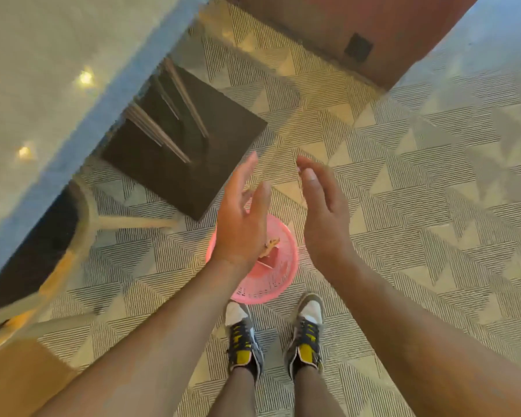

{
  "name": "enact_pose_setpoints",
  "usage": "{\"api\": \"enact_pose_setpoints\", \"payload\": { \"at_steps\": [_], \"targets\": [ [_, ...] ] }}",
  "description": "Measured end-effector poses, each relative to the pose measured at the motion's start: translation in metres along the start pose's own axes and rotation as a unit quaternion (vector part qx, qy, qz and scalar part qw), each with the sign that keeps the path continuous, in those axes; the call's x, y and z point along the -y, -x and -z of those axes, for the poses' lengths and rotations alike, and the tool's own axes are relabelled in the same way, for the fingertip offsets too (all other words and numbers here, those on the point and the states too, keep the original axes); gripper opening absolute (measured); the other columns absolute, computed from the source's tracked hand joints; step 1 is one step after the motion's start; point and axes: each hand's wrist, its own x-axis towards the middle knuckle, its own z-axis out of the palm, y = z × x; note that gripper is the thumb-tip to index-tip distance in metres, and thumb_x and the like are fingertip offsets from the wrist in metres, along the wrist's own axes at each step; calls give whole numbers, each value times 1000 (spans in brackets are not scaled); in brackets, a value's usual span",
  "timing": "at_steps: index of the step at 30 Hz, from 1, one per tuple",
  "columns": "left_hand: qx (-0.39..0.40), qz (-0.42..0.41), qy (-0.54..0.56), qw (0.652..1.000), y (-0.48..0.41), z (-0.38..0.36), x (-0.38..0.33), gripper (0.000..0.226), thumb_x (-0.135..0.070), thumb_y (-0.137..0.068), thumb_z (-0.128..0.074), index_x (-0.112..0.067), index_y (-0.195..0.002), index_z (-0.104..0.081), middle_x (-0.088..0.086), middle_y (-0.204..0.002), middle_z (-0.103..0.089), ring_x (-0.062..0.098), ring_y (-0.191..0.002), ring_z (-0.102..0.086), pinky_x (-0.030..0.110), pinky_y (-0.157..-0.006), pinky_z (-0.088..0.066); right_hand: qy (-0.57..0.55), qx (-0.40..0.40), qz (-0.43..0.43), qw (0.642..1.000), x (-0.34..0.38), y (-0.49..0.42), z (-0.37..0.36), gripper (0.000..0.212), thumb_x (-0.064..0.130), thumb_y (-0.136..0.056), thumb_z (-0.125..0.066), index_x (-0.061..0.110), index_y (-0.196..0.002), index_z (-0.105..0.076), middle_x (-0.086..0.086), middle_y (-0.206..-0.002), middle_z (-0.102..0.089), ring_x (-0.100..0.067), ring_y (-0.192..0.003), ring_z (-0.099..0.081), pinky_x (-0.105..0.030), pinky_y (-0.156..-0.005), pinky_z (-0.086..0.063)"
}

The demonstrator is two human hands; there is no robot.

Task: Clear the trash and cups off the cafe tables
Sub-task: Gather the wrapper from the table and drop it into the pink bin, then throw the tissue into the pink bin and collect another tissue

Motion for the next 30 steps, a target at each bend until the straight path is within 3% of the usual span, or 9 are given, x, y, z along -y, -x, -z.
{"api": "enact_pose_setpoints", "payload": {
  "at_steps": [5, 9, 13, 15, 17, 19, 22, 26, 30],
  "targets": [
    [16, -94, 18, 995, 17, 6, -126, 51, -31, -109, -47, -16, -158, -40, 0, -163, -45, 4, -150, -41, 16, -115, -38, 5, -22, 55, 998, 117, 15, 28, 49, 54, -98, -46, 27, -133, -66, 20, -132, -68, -3, -131, -59, -31, -109, -47],
    [21, -133, 39, 990, 42, 15, -218, 59, -45, -106, -47, -19, -158, -42, -4, -163, -46, 4, -150, -42, 31, -121, -40, -10, -51, 100, 994, 213, 38, 51, 45, 51, -99, -46, 27, -131, -66, 10, -136, -67, -11, -133, -60, -51, -116, -47],
    [5, -138, 70, 988, 73, 25, -288, 52, -45, -102, -49, -27, -151, -52, -8, -157, -53, 4, -147, -47, 27, -118, -43, -29, -75, 127, 989, 292, 67, 71, 53, 51, -98, -47, 19, -135, -64, 7, -135, -67, -12, -130, -62, -51, -114, -49],
    [2, -153, 75, 985, 92, 32, -326, 43, -44, -101, -49, -40, -143, -55, -12, -154, -55, 3, -145, -49, 23, -116, -43, -35, -85, 140, 986, 332, 84, 81, 56, 51, -97, -48, 15, -138, -63, 5, -136, -67, -12, -130, -62, -49, -113, -50],
    [-6, -171, 73, 983, 105, 38, -362, 43, -45, -99, -48, -40, -141, -55, -17, -149, -57, 2, -143, -50, 27, -117, -43, -38, -83, 155, 984, 368, 98, 91, 54, 48, -99, -50, 15, -140, -61, 6, -138, -66, -12, -132, -61, -49, -115, -49],
    [-13, -191, 64, 979, 123, 44, -395, 53, -46, -99, -48, -25, -148, -52, -14, -150, -57, 2, -142, -51, 35, -122, -41, -42, -76, 169, 982, 402, 117, 103, 52, 46, -99, -51, 17, -141, -61, 7, -139, -66, -12, -133, -61, -46, -115, -49],
    [-26, -221, 54, 973, 142, 50, -433, 60, -48, -100, -47, -18, -151, -50, -8, -154, -55, 3, -143, -50, 42, -124, -38, -43, -82, 202, 975, 439, 135, 123, 54, 51, -96, -52, 20, -138, -63, 11, -136, -67, -10, -132, -61, -43, -113, -50],
    [-26, -261, 70, 962, 164, 53, -488, 48, -49, -99, -48, -32, -144, -50, -4, -155, -54, 6, -144, -50, 51, -124, -36, -46, -91, 240, 965, 482, 155, 152, 45, 44, -100, -50, 20, -136, -64, 0, -137, -67, -15, -132, -62, -54, -114, -48],
    [-37, -300, 98, 948, 179, 49, -525, 39, -52, -98, -49, -44, -136, -54, -8, -154, -56, 6, -143, -51, 49, -123, -40, -44, -100, 265, 958, 509, 170, 170, 43, 53, -97, -50, 30, -130, -65, 3, -137, -67, -16, -131, -61, -55, -114, -48]
  ]
}}
